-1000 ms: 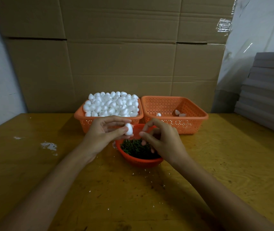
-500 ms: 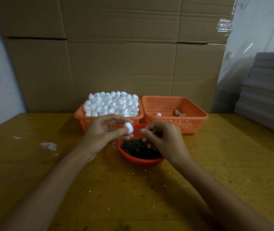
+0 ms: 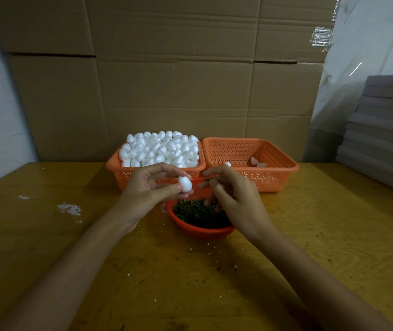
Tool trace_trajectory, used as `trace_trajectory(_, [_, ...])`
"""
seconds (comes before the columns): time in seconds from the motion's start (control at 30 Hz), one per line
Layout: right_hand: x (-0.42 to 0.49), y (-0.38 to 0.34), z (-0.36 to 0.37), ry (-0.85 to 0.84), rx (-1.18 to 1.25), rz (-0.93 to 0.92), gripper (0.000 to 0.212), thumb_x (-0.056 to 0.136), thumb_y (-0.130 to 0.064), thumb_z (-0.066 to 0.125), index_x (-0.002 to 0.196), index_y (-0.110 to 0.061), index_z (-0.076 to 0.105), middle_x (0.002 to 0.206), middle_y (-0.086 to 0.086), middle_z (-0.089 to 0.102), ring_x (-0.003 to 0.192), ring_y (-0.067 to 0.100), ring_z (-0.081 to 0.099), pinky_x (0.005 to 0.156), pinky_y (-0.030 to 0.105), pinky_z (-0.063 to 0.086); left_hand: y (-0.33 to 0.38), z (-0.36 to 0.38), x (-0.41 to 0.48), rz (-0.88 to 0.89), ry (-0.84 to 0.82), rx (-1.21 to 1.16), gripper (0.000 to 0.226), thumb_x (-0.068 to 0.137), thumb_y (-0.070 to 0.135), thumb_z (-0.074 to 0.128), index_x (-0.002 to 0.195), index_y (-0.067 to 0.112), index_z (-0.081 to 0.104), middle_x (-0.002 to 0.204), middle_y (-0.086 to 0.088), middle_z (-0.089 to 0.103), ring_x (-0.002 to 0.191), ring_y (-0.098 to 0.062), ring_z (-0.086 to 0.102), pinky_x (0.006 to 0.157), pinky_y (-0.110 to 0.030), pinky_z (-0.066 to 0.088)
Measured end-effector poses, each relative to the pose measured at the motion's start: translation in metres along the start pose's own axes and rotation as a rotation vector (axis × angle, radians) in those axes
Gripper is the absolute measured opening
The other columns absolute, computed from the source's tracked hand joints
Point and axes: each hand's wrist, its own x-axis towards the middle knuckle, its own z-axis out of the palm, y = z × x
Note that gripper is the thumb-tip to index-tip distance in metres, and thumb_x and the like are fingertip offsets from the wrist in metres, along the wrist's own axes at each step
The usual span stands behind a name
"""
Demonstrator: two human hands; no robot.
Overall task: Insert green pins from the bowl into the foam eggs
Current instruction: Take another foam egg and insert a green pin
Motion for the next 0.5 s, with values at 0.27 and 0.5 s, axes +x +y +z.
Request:
trace_trajectory(0.27, [-0.0012, -0.0044, -0.0006, 0.019, 0.051, -0.023, 0.007, 0.108, -0.021, 0.053, 0.107, -0.016, 0.049, 0.105, -0.01, 0.079, 0.073, 0.016, 0.076, 0.058, 0.046, 0.06, -0.0017, -0.0027, 0.0007, 0.014, -0.008, 0.023, 0.033, 0.083, 0.007, 0.08, 0.116, 0.007, 0.075, 0.121, -0.016, 0.076, 0.108, -0.038, 0.075, 0.089, -0.041, 0.064])
trace_trajectory(0.5, [-0.0019, -0.0043, 0.0002, 0.025, 0.031, -0.035, 0.006, 0.108, -0.02, 0.053, 0.105, -0.018, 0.05, 0.103, -0.006, 0.079, 0.075, 0.013, 0.076, 0.058, 0.046, 0.06, -0.0023, -0.005, 0.0004, 0.039, -0.012, 0.108, 0.027, 0.077, 0.009, 0.083, 0.102, 0.016, 0.081, 0.124, -0.008, 0.075, 0.111, -0.03, 0.075, 0.092, -0.043, 0.063])
